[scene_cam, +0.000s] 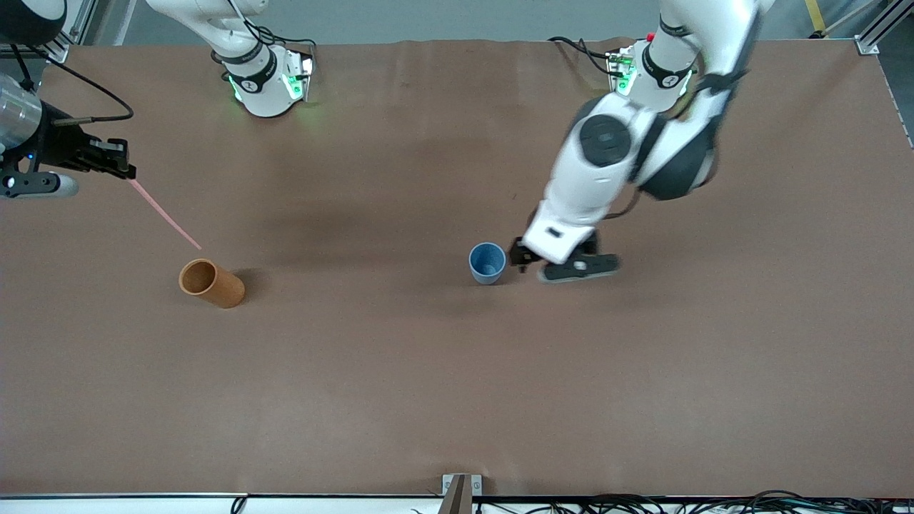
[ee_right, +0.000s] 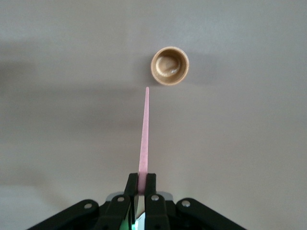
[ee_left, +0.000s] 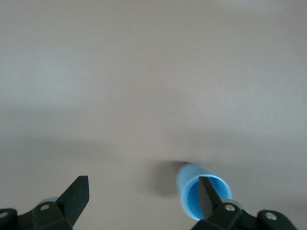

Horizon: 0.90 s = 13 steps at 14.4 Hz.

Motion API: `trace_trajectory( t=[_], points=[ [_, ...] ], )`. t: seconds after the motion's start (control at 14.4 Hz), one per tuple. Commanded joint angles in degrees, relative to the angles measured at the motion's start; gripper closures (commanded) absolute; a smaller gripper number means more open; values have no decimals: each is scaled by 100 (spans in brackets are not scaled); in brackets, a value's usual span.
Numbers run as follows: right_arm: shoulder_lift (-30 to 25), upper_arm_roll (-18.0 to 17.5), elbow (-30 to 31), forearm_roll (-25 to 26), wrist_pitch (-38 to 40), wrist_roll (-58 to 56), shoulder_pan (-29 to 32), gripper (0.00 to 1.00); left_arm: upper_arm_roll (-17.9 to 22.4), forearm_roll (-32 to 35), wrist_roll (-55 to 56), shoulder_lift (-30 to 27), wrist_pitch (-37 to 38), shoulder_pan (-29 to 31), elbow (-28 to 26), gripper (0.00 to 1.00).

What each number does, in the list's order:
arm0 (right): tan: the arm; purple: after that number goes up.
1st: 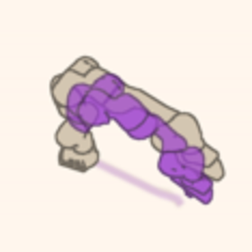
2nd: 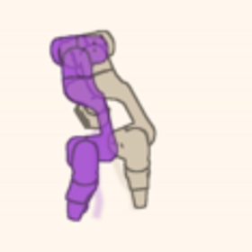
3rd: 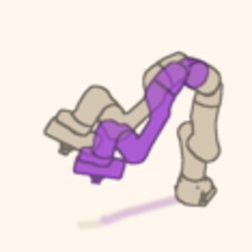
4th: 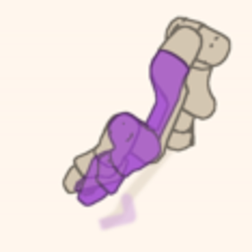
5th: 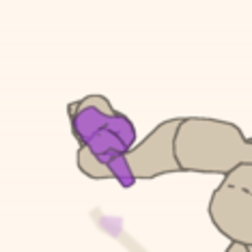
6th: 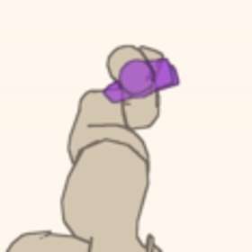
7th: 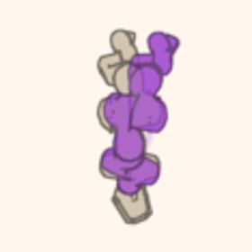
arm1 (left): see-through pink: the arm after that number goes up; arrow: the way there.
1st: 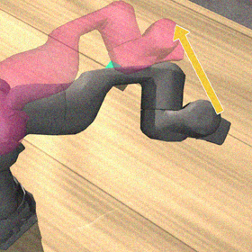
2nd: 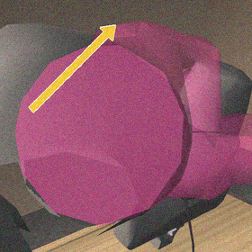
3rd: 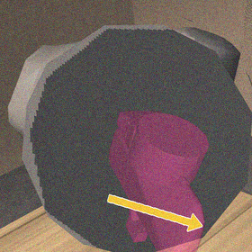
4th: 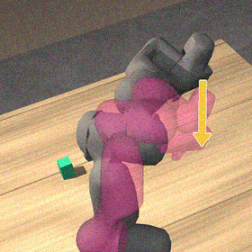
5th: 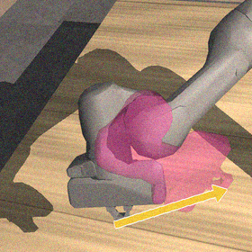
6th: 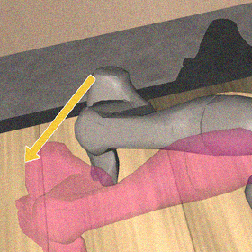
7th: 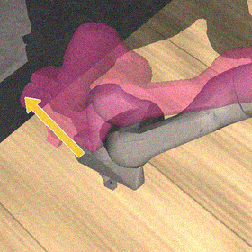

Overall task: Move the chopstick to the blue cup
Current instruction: 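Carry the chopstick over the blue cup while the left gripper withdraws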

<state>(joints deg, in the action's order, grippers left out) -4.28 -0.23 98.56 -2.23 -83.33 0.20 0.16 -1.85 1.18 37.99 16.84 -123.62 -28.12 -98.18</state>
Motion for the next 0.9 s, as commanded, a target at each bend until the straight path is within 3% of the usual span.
trace_trajectory(
  t=[0.0, 0.21, 0.35, 0.49, 0.69, 0.83],
  points=[
    [419, 5, -723, -58, 379, 970, -647, 96, -78, 23, -1402, -698, 565, 893, -183, 0],
    [612, -4, -1240, -103, 361, 2216, -1700, 96, -87, -13, -2863, -1068, 979, 1606, -157, 0],
    [875, -4, -1540, -103, 335, 3244, -2369, 96, -79, -161, -3366, -1244, 1600, 1818, 140, 0],
    [1339, -4, -2109, -356, 291, 4316, -2958, 96, -70, -162, -3587, -1393, 2549, 1827, 614, 0],
    [2183, -4, -3112, -419, -68, 5837, -3732, 96, -96, -162, -3544, -1517, 3395, 1810, 1151, 0],
    [2518, -4, -3290, -437, -567, 6586, -4119, 96, -87, -180, -3579, -1570, 3713, 1827, 1354, 0]
  ],
)
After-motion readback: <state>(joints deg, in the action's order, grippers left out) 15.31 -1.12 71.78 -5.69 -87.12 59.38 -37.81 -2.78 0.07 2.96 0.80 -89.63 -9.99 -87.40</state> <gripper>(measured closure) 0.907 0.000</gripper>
